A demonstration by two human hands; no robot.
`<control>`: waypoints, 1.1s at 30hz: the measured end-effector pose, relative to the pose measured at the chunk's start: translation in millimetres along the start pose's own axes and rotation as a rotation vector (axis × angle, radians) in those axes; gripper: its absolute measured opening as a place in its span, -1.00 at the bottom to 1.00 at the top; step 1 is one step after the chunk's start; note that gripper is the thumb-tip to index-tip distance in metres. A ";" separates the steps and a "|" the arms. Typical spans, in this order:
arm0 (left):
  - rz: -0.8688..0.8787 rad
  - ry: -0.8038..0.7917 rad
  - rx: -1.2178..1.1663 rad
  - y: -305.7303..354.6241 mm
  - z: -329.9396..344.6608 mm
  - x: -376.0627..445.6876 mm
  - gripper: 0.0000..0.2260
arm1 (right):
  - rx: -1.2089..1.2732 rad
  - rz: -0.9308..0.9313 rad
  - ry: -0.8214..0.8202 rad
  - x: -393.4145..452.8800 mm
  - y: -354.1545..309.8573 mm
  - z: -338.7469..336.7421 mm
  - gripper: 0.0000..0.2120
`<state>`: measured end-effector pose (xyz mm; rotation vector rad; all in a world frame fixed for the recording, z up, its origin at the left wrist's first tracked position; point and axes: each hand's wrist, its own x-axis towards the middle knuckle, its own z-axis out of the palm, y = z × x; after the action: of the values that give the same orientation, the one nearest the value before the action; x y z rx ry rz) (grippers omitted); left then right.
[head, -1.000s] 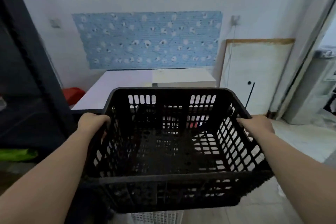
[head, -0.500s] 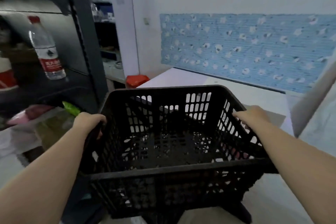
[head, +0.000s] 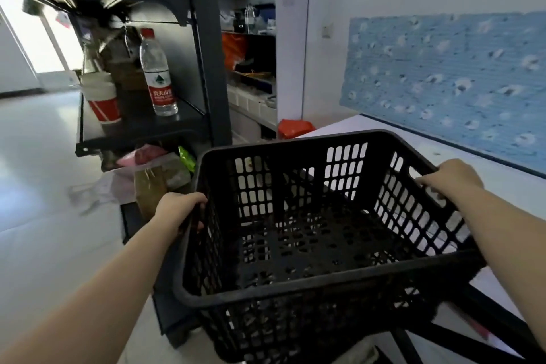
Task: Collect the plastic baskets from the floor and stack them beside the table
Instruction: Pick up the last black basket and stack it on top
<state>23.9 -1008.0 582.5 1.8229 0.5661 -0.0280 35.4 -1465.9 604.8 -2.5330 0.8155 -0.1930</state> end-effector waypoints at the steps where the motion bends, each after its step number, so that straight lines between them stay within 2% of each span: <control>1: -0.012 0.009 -0.006 0.6 1.7 -0.5 -0.80 | -0.005 -0.011 -0.009 6.9 -1.3 2.8 -0.62; 6: -0.012 0.060 -0.007 1.4 15.7 -11.9 -0.82 | -0.026 -0.098 -0.039 44.7 -4.3 14.5 -0.83; 16: -0.086 0.192 0.048 7.0 66.7 -50.7 -0.91 | -0.035 -0.302 -0.097 125.6 -12.9 15.8 -0.89; 22: -0.103 0.372 0.037 0.5 91.1 -58.5 -0.81 | 0.010 -0.328 -0.143 144.0 -22.0 28.1 -0.86; 27: -0.114 0.418 0.135 6.1 86.4 -59.1 -0.88 | 0.015 -0.315 -0.230 145.3 -23.6 28.2 -0.95; 33: -0.130 0.445 0.176 11.6 85.2 -59.0 -0.87 | 0.059 -0.349 -0.235 147.7 -20.3 30.3 -0.89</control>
<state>-1.4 -1109.2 582.3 1.9703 1.0211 0.2528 174.1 -1525.4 586.3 -2.5621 0.2710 -0.0276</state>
